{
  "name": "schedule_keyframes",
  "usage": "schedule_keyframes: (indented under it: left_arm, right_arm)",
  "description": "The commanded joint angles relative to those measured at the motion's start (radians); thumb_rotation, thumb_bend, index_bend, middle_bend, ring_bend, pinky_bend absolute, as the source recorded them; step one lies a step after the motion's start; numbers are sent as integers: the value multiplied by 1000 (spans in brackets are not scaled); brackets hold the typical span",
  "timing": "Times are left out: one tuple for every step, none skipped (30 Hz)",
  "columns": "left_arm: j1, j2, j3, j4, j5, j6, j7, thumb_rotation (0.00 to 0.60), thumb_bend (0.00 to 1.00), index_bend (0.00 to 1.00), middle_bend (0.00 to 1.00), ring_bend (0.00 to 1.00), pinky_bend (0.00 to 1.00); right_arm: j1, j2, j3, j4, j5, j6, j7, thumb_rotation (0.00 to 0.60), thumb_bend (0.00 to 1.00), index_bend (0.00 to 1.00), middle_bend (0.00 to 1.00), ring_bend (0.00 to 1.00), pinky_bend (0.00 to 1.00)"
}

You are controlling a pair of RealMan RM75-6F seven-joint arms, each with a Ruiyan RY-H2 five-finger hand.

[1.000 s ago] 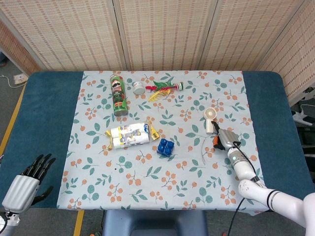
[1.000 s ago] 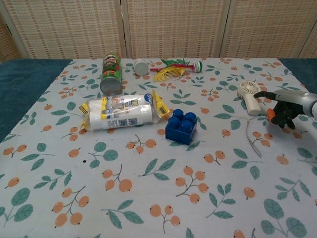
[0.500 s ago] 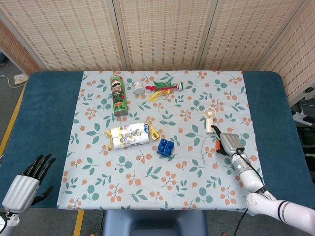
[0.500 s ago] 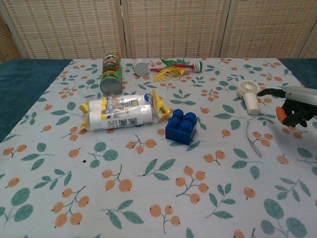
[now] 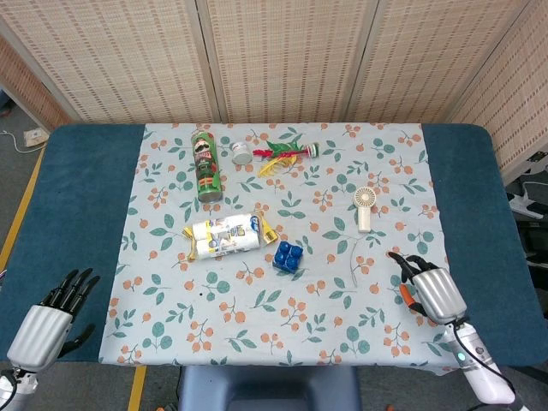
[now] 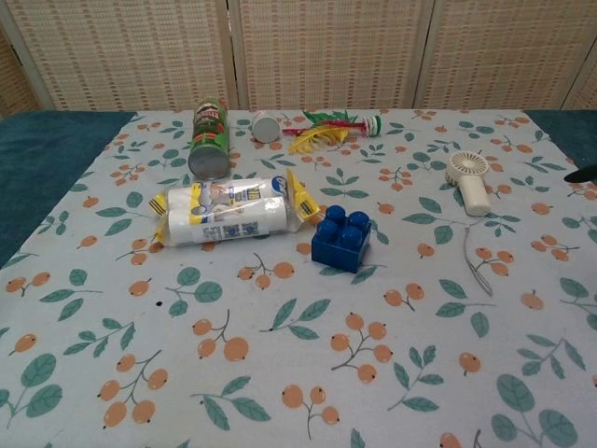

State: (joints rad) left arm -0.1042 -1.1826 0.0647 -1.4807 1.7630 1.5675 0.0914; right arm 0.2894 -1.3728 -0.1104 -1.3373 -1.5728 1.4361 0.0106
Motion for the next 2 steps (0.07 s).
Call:
schedule_keyframes:
  left_arm:
    - [-4,-5,0,3,3,-6,9,600,279,33,0,0,318]
    - [-5,-5,1,4,5,-7,10,600,278,33,0,0,318]
  right_arm:
    - [-42,-3,-34,47,-79,68,18,600,368,108,350,144,402]
    - [-49,0,-38,49,-90,77,16,600,363,100,313,143,394]
